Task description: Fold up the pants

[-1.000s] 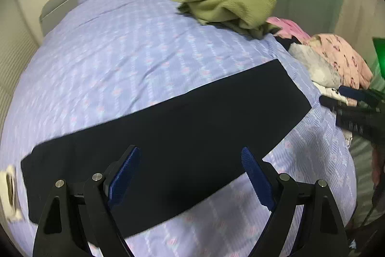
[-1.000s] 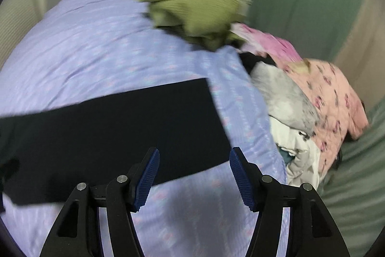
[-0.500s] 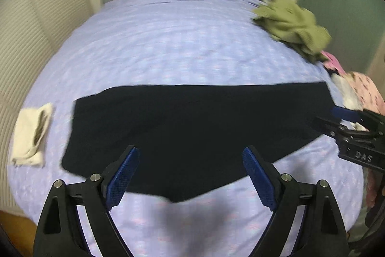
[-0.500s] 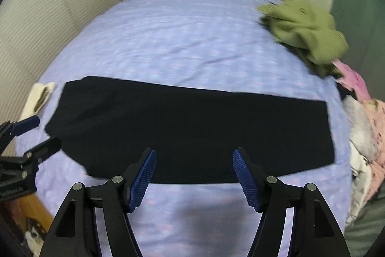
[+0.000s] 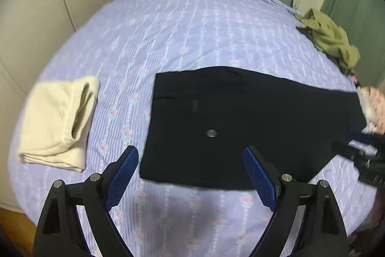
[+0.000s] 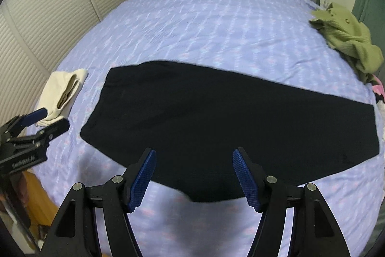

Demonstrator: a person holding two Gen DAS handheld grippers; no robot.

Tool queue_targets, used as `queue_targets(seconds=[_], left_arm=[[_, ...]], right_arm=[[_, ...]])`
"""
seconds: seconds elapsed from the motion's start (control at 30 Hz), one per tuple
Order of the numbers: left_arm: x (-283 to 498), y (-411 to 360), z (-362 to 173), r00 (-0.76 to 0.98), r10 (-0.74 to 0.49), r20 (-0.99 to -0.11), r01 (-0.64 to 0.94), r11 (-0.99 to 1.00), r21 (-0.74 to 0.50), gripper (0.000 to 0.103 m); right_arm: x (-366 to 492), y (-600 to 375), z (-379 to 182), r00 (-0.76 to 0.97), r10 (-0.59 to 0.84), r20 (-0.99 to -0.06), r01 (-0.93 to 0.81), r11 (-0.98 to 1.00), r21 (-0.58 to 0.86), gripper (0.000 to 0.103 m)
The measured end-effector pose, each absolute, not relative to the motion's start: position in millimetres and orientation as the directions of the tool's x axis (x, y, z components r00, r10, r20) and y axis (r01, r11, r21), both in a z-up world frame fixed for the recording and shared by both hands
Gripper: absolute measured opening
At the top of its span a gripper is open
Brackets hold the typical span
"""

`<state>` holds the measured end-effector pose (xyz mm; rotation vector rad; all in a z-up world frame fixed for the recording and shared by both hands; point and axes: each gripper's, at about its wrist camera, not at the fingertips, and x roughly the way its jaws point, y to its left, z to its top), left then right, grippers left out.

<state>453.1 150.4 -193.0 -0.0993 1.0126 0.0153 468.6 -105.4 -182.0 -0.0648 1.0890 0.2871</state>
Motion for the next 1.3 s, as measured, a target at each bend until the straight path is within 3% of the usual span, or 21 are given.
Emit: queue_targets(seconds=[0.1,0.33,0.6,0.8,0.87,0.97,1.1,1.3], left_arm=[[470.6,188.6,-216.9,0.510,-0.102,-0.854,-0.048,0.988,-0.147,0.088],[502.4,239.0,-280.0,0.397,-0.250,-0.883,-0.023,0.959,-0.282,0.074],[525.7,257.6,-320.6,0.306,-0.410,-0.859,-0.054,0.893,-0.446,0.056],[537.4,253.3,-340.4,0.219,-0.461,-0.860,-0.099,0.866,-0.490,0.030],[534.6,251.1,-331.9,0.238,-0.423,-0.874,-0.076,0.889,-0.451,0.009],[524.6,252.1,-319.3,0.267,-0.426,-0.865,-0.047,0.890,-0.453,0.006],[515.0,241.5,-318.9,0.247,-0.328,-0.912,0.021,0.942,-0.334,0.006],[524.2,238.2,-316.6,0.255,-0.244,-0.936,0.001,0.968,-0.252,0.011]], right_arm=[[474.6,-63.8,-197.7,0.416,0.158,-0.895,-0.258,0.965,0.051,0.067],[495.2,-3.8,-228.8,0.349,0.084,-0.933,-0.263,0.965,-0.011,0.067],[505.1,27.2,-248.7,0.280,0.055,-0.958,-0.278,0.960,-0.027,0.067],[513.7,40.4,-254.3,0.270,0.041,-0.962,-0.299,0.953,-0.043,0.067],[514.8,42.0,-254.2,0.271,0.037,-0.962,-0.301,0.952,-0.048,0.067],[515.6,42.2,-253.8,0.271,0.043,-0.962,-0.301,0.953,-0.042,0.067],[515.3,41.1,-253.2,0.267,0.064,-0.962,-0.307,0.951,-0.022,0.067],[512.8,40.7,-247.4,0.285,0.081,-0.955,-0.329,0.944,-0.018,0.067]])
